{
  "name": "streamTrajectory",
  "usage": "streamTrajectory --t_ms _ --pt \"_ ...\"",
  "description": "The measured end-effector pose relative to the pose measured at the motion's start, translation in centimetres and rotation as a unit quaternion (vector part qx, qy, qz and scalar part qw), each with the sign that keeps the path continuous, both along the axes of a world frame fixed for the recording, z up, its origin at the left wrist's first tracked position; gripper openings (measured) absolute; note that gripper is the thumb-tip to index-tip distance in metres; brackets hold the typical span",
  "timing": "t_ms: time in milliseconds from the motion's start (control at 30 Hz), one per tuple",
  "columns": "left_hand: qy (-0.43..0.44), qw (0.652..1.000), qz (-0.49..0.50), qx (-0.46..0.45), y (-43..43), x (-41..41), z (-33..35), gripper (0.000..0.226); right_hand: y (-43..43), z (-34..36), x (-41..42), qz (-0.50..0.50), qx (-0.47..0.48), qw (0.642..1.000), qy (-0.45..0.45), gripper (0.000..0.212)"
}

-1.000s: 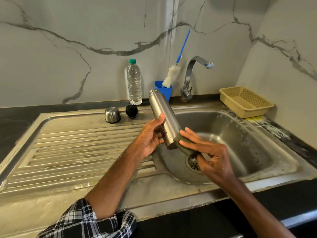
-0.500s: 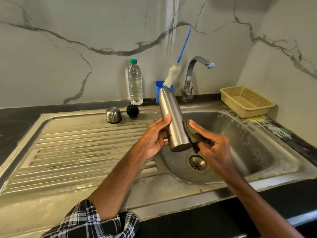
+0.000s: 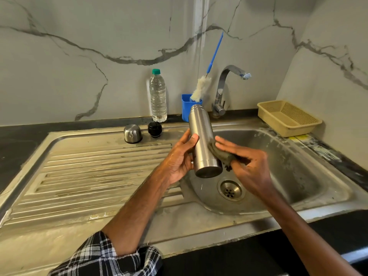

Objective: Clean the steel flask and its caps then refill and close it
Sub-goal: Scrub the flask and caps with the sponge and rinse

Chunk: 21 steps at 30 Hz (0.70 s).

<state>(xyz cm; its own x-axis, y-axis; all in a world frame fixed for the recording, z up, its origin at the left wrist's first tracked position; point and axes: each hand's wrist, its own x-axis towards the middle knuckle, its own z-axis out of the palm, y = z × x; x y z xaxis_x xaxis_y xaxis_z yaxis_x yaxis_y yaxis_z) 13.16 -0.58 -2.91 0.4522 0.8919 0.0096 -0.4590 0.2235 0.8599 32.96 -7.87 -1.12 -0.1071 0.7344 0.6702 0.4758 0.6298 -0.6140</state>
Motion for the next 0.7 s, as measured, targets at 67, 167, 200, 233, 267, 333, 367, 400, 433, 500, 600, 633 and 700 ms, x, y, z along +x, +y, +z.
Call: streamTrajectory --t_ms 67,167,200,233,267,333,367,400,433,500,600,633,700 --pt "0.013 1.0 -0.014 0.015 -0.2 0.3 0.0 0.06 1.4 0.1 0.3 -0.04 -0.041 0.998 0.028 0.065" --pt "0.01 1.0 -0.012 0.02 -0.2 0.4 0.0 0.058 1.7 0.4 0.0 -0.03 -0.028 0.999 0.028 0.06" --pt "0.008 1.0 -0.006 0.019 -0.1 0.2 0.1 0.06 1.3 0.5 -0.2 -0.005 -0.005 1.0 0.016 0.054" --pt "0.008 1.0 -0.003 0.017 0.0 0.1 0.1 0.062 0.9 0.7 -0.5 0.019 0.013 1.0 0.003 0.048" --pt "0.01 1.0 -0.003 0.015 0.1 0.0 0.1 0.064 1.0 0.7 -0.5 0.03 0.021 0.999 -0.001 0.045" --pt "0.022 0.999 -0.011 0.021 0.0 -0.1 0.1 0.066 2.0 0.8 -0.3 0.017 -0.006 1.0 0.025 0.052" --pt "0.029 0.999 -0.016 0.027 -0.1 0.0 0.1 0.065 2.7 0.9 -0.1 -0.003 -0.026 0.999 0.042 0.06" --pt "0.034 0.999 -0.019 0.031 -0.1 0.0 0.0 0.064 3.3 0.9 0.0 -0.027 -0.037 0.998 0.05 0.065" --pt "0.036 0.999 -0.019 0.033 -0.2 0.1 -0.1 0.063 3.5 0.9 -0.1 -0.042 -0.038 0.997 0.048 0.067" --pt "0.034 0.999 -0.015 0.032 0.0 0.1 -0.2 0.064 3.5 0.8 -0.5 -0.025 -0.01 0.999 0.018 0.062" --pt "0.038 0.999 -0.01 0.023 0.2 0.0 -0.2 0.067 3.1 0.7 -0.7 0.024 0.028 0.999 -0.016 0.055" --pt "0.044 0.999 -0.013 0.024 0.2 0.0 -0.3 0.067 3.3 0.9 -0.6 0.018 0.022 1.0 -0.011 0.056" --pt "0.056 0.998 -0.027 0.029 0.1 0.2 -0.4 0.067 4.4 1.5 -0.3 -0.04 -0.003 0.999 0.007 0.062"
